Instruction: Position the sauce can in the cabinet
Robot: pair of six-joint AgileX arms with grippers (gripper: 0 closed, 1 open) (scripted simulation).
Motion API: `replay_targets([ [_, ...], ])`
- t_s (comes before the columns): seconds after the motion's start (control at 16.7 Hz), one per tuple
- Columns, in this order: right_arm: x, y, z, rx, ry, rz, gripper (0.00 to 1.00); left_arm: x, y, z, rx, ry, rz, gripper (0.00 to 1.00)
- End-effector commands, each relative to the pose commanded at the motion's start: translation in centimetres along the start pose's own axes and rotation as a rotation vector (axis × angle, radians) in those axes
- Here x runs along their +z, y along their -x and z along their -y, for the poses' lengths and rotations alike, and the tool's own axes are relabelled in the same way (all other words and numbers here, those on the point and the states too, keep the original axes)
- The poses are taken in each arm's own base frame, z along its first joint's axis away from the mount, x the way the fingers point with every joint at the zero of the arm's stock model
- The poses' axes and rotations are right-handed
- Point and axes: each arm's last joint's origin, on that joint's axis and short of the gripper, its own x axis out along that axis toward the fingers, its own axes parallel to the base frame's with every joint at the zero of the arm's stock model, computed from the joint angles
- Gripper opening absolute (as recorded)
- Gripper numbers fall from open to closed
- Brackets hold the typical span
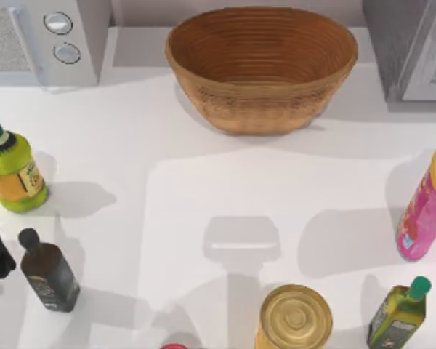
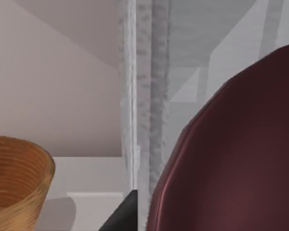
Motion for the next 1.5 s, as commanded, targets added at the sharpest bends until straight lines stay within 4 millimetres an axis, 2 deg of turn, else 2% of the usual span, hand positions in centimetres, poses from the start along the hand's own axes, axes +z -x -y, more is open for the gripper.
replay_targets([
  [0.3, 12.6, -3.0, -1.2, -0.012, -0.002, 0.056, 0.0, 0.0, 0.0, 0.0, 0.0, 0.0, 0.0, 1.0],
  [0.42, 16.3, -4.3, -1.8, -0.012, -0.005, 0.08, 0.0, 0.0, 0.0, 0.0, 0.0, 0.0, 0.0, 1.0],
  [0.6, 20.0, -6.2, -2.8, -0.005, -0.007, 0.102, 0.0, 0.0, 0.0, 0.0, 0.0, 0.0, 0.0, 1.0],
  [0.84, 22.0, -7.9, -3.8, 0.012, -0.008, 0.114, 0.0, 0.0, 0.0, 0.0, 0.0, 0.0, 0.0, 1.0],
  [1.32, 22.3, -8.4, -3.9, 0.022, -0.01, 0.117, 0.0, 0.0, 0.0, 0.0, 0.0, 0.0, 0.0, 1.0],
  [1.5, 23.2, -10.9, -4.3, 0.04, -0.01, 0.133, 0.0, 0.0, 0.0, 0.0, 0.0, 0.0, 0.0, 1.0],
])
